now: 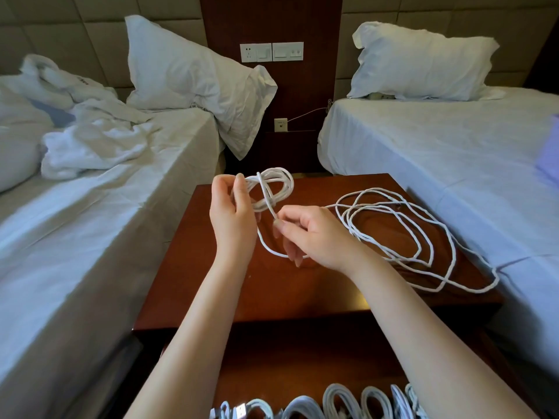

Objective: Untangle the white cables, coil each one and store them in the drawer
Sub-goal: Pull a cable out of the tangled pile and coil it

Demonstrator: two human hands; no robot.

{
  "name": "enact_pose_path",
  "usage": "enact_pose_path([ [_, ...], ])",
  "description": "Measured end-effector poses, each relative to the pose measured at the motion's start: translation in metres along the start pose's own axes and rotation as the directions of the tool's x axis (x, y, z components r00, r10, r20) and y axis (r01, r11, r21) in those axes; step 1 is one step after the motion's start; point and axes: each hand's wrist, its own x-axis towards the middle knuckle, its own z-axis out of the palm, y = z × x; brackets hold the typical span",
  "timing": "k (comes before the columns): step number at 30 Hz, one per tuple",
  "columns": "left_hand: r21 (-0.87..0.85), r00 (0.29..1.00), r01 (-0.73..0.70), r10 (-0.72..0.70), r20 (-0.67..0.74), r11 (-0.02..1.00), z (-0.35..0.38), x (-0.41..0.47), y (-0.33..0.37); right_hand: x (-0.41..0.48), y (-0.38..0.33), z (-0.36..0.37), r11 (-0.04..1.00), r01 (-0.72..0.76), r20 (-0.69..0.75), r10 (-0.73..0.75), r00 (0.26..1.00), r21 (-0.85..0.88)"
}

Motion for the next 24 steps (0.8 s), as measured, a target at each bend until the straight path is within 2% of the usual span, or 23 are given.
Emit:
enact_pose_path([
  [5,-0.147,1.000,-0.018,0.020,0.015,0.989,-0.004,0.003,0.014,0.004,0.017,-0.001,0.985,-0.072,0.094,0.058,0.994,0.158],
  [9,-0.199,0.989,-0.010,0.039,0.144,0.980,-0.004,-0.001,0.022,0.005,0.029,-0.008,0.969,-0.027,0.050,0.016,0.999,0.244],
  [12,-0.264,0.957,0.031,0.047,0.285,0.964,-0.005,-0.004,0.030,0.005,0.034,-0.013,0.962,-0.070,0.047,0.059,0.997,0.264],
  [15,-0.239,0.884,-0.002,0.113,0.453,0.971,-0.008,-0.005,0.035,0.002,0.037,-0.018,0.960,-0.093,0.040,0.085,0.996,0.265],
  [18,-0.154,0.791,-0.002,0.096,0.604,0.988,-0.009,-0.008,0.035,0.001,0.037,-0.025,0.942,-0.093,0.018,0.092,0.996,0.324],
  [22,-0.058,0.675,-0.040,0.070,0.735,0.997,-0.010,-0.008,0.032,0.002,0.037,-0.037,0.956,-0.080,0.011,0.080,0.997,0.282],
  [24,-0.007,0.639,-0.070,0.050,0.768,0.998,-0.010,-0.008,0.032,0.001,0.037,-0.041,0.955,-0.074,0.001,0.077,0.997,0.286],
])
